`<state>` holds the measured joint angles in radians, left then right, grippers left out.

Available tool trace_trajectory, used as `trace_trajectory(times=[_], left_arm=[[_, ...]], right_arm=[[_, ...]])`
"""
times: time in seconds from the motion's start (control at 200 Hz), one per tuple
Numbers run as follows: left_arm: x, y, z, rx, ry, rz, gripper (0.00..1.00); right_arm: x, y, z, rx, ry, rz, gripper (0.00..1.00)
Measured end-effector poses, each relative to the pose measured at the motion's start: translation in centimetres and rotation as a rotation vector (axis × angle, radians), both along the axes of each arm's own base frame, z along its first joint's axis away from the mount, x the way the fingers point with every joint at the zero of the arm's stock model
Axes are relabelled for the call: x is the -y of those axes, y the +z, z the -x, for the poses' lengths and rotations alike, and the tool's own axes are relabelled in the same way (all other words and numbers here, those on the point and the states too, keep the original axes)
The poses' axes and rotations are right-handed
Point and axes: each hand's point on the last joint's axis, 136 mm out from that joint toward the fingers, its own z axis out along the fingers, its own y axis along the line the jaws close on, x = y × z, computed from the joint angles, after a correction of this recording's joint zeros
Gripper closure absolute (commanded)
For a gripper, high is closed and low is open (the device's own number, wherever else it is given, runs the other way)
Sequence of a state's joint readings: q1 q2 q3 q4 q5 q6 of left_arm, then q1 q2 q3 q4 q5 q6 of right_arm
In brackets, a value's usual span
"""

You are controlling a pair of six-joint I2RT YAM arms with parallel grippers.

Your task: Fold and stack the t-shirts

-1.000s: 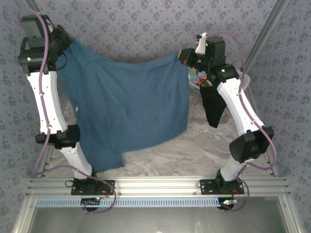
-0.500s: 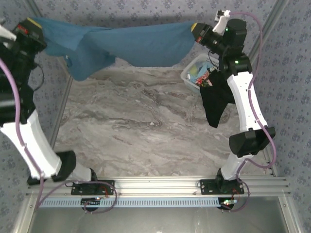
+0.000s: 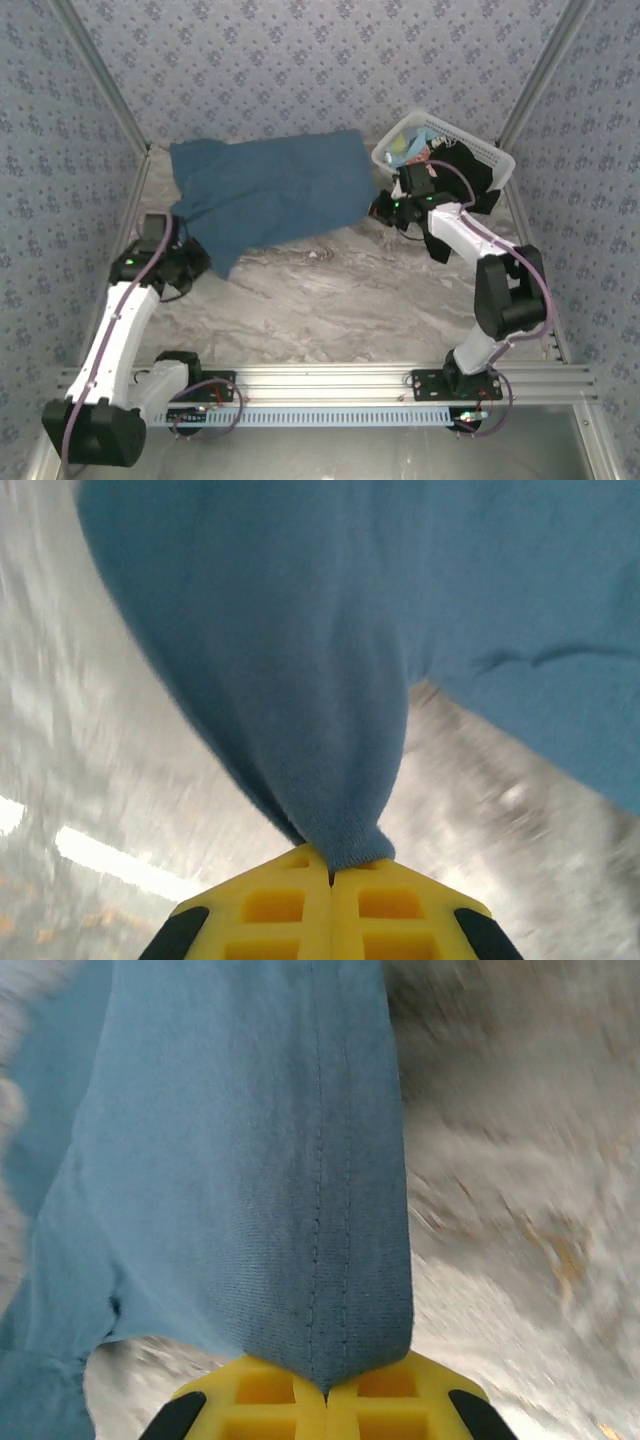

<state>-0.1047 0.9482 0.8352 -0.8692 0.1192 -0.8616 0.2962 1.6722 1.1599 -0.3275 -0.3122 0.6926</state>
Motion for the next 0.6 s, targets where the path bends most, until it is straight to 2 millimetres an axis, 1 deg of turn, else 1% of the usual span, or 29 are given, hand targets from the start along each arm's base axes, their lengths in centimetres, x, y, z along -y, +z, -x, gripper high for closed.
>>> trace_trajectory(times=[0.025, 0.08, 0.135, 0.165, 0.21, 0.285, 0.35, 0.455, 0.51, 0.6], left_arm=[[0.5, -1.6, 0.7, -0.054, -0.006, 0.013, 1.0], [1.3, -3.8, 1.9, -0.132, -0.014, 0.032, 1.0], [2.1, -5.0, 2.8, -0.178, -0.02, 0.042, 1.0], [2.5, -5.3, 3.2, -0.193, -0.024, 0.05, 1.0], [3.1, -5.4, 3.6, -0.207, -0.024, 0.06, 1.0], [3.9, -5.4, 4.2, -0.225, -0.011, 0.073, 1.0], [4.1, -5.4, 5.2, -0.25, 0.017, 0.069, 1.0], [4.2, -4.5, 6.7, -0.24, 0.078, 0.094, 1.0], [4.2, -4.2, 7.4, -0.229, 0.117, 0.116, 1.0], [3.4, -4.2, 8.9, -0.243, 0.197, 0.11, 1.0]], right_arm=[[0.1, -1.3, 0.3, -0.034, -0.002, 0.018, 1.0], [0.6, -3.9, 1.1, -0.107, -0.011, 0.06, 1.0], [1.3, -6.0, 2.2, -0.174, -0.021, 0.103, 1.0], [1.8, -7.0, 2.8, -0.21, -0.029, 0.13, 1.0], [2.5, -8.0, 3.7, -0.252, -0.037, 0.163, 1.0], [3.4, -8.7, 4.7, -0.294, -0.049, 0.212, 1.0], [4.1, -9.0, 5.3, -0.316, -0.059, 0.247, 1.0], [5.3, -9.4, 6.8, -0.347, -0.073, 0.298, 1.0], [5.9, -9.5, 7.9, -0.366, -0.077, 0.32, 1.0], [6.9, -9.4, 9.6, -0.393, -0.084, 0.356, 1.0]])
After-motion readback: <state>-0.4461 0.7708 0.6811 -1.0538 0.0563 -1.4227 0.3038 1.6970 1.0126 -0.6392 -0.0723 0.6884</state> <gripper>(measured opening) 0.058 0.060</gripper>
